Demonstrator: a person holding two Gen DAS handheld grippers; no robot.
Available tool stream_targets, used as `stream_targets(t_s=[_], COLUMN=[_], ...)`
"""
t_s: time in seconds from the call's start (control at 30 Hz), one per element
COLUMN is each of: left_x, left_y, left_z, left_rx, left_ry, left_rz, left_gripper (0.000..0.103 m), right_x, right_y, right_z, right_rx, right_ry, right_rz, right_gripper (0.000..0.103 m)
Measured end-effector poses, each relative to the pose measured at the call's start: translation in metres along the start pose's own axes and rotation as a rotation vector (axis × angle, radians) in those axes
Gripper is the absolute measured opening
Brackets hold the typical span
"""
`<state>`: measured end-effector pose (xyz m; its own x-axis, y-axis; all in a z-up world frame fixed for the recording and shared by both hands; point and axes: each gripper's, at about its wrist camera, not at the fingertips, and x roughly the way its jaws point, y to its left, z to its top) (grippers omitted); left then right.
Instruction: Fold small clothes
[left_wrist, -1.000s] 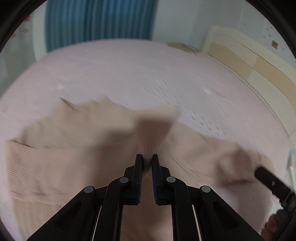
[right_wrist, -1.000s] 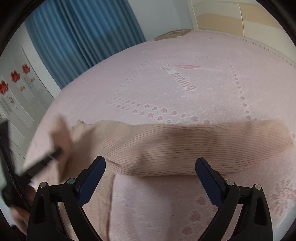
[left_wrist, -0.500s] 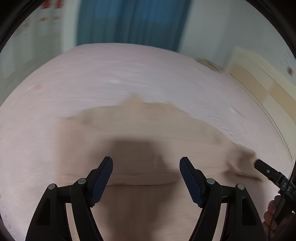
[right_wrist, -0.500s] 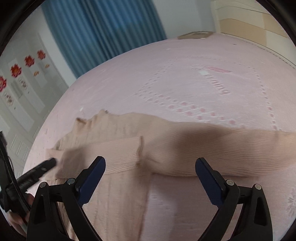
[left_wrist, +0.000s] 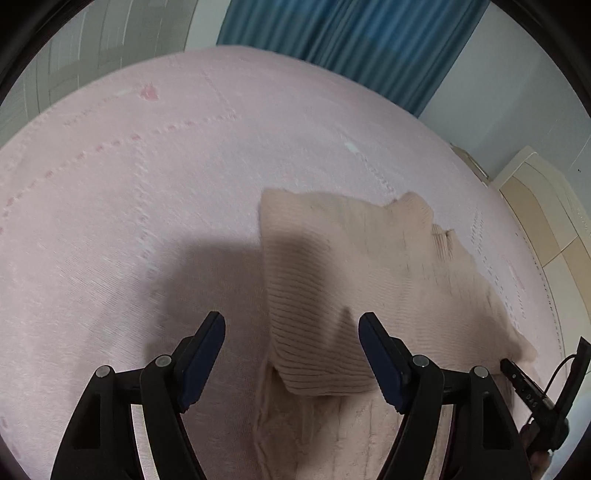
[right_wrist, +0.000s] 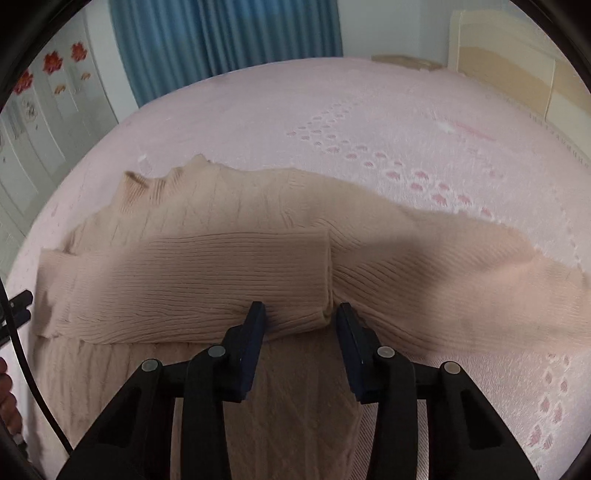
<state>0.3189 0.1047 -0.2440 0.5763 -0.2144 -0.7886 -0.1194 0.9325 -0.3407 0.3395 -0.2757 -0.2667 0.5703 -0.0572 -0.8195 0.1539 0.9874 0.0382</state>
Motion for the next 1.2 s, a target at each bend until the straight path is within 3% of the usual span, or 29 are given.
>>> stream_targets(t_s=[0.03, 0.07, 0.1, 0.27, 0.37, 0.5, 0.57, 0.6, 0.67, 0.8, 0.83, 0.87, 0.93, 1.13, 1.2], left_x=[0.004, 0.005, 0.005, -0.007, -0.007, 0.003, 0.011, 0.014, 0.020, 0.028, 0.028, 0.029, 0.030, 0.028, 0.027], left_y=[-0.002, -0.004, -0.005, -0.016, -0.017, -0.021, -0.024, -0.025, -0.026, -0.030, -0.032, -0.034, -0.036, -0.033, -0.033], left_z=[0.001, 0.002, 0.004, 0.007, 0.010, 0.009, 0.007, 0.006, 0.003, 0.001, 0.001, 0.000, -0.001, -0.003, -0.004], left_rx=[-0.005, -0.005, -0.004, 0.023, 0.004, 0.004, 0.013, 0.017, 0.019, 0.035, 0.047, 0.054, 0.064, 0.046, 0.035], left_ry=[0.012, 0.019, 0.017, -0.075, -0.073, -0.034, -0.014, -0.006, 0.018, 0.031, 0.029, 0.028, 0.023, 0.002, -0.012], left_rz=[-0.016, -0.026, -0.022, 0.014, -0.008, 0.028, 0.054, 0.064, 0.090, 0.127, 0.139, 0.146, 0.159, 0.140, 0.131], left_gripper=[0.073, 0.073, 0.073, 0.073, 0.073, 0.073, 0.073, 0.073, 0.073, 0.074, 0.074, 0.074, 0.076, 0.079, 0.079], right_x=[-0.001, -0.002, -0.003, -0.044, -0.056, -0.023, -0.011, -0.015, -0.026, -0.060, -0.067, -0.077, -0.097, -0.116, -0.113], right_y=[0.003, 0.004, 0.003, -0.015, -0.011, -0.012, -0.018, -0.022, -0.027, -0.049, -0.057, -0.069, -0.106, -0.218, -0.257], right_z=[-0.001, -0.001, 0.000, -0.004, -0.012, -0.013, -0.014, -0.013, -0.009, 0.001, 0.005, 0.007, 0.005, -0.029, -0.045], right_rx=[-0.017, -0.025, -0.024, 0.039, -0.008, -0.016, 0.011, 0.028, 0.031, 0.065, 0.082, 0.109, 0.175, 0.257, 0.330], right_ry=[-0.010, -0.012, -0.018, -0.124, -0.164, -0.018, 0.028, 0.015, -0.004, -0.056, -0.064, -0.077, -0.094, -0.074, -0.042], right_rz=[0.002, 0.029, 0.048, 0.159, 0.112, 0.009, 0.015, 0.028, 0.004, -0.032, -0.039, -0.051, -0.080, -0.246, -0.244], right_gripper=[0.027, 0.012, 0.010, 0.008, 0.008, 0.010, 0.014, 0.016, 0.031, 0.036, 0.045, 0.055, 0.064, 0.071, 0.071])
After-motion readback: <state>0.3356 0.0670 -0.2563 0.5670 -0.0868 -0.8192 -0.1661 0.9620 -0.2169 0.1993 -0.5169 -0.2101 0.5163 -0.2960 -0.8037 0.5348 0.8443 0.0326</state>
